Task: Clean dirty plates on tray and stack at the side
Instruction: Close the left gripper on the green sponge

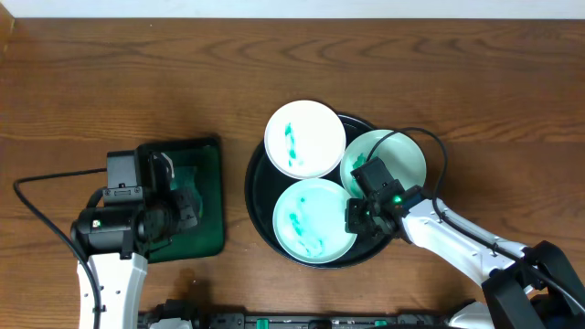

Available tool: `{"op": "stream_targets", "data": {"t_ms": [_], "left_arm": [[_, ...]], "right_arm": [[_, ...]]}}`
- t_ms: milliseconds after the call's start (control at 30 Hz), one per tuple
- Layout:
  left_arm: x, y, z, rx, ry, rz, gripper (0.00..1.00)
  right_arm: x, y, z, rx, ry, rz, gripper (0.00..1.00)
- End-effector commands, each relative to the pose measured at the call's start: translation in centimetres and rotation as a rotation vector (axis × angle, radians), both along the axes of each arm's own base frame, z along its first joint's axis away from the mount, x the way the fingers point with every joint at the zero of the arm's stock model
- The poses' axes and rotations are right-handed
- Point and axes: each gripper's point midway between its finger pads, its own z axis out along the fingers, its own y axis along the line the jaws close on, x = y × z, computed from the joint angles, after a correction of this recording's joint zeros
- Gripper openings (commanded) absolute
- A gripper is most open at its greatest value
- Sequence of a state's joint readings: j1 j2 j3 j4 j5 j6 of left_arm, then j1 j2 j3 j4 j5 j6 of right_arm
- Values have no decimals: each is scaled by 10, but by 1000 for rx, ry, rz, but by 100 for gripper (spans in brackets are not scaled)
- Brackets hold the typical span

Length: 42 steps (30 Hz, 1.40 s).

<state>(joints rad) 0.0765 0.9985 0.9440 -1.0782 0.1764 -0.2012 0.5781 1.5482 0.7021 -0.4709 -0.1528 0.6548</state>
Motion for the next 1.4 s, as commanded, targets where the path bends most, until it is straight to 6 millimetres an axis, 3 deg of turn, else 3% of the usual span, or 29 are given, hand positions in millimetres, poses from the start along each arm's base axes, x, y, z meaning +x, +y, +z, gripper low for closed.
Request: {"op": "stream_targets", "data": {"t_ms": [0,167,233,267,467,633,767,1167,1367], "left_arm": [[3,8,6,52,-12,11,7],[10,26,-10,107,61,137,10],[21,27,-20,101,86,156,40],[27,27,-26,101,97,155,46],[56,29,-75,115,201,98,61],[65,30,-114,125,288,46,62],[72,33,-131,136,308,43,62],[95,36,-131,151,216,40,67],[97,39,-130,170,208,42,62]], "right_arm": [[-27,-19,-29,-90,101,2,1],[-29,-19,-29,-86,109,4,1],[-29,-18,-29,-85,112,6,1],[-30,-18,-29,-81,114,6,2],[-34,-12,-28,-47,138,14,13],[-36,-9,-27,-30,144,36,19],[-37,-8,-27,-25,145,48,20],[-36,-7,-27,-21,138,71,19],[-36,-5,-26,-10,140,73,16]]}}
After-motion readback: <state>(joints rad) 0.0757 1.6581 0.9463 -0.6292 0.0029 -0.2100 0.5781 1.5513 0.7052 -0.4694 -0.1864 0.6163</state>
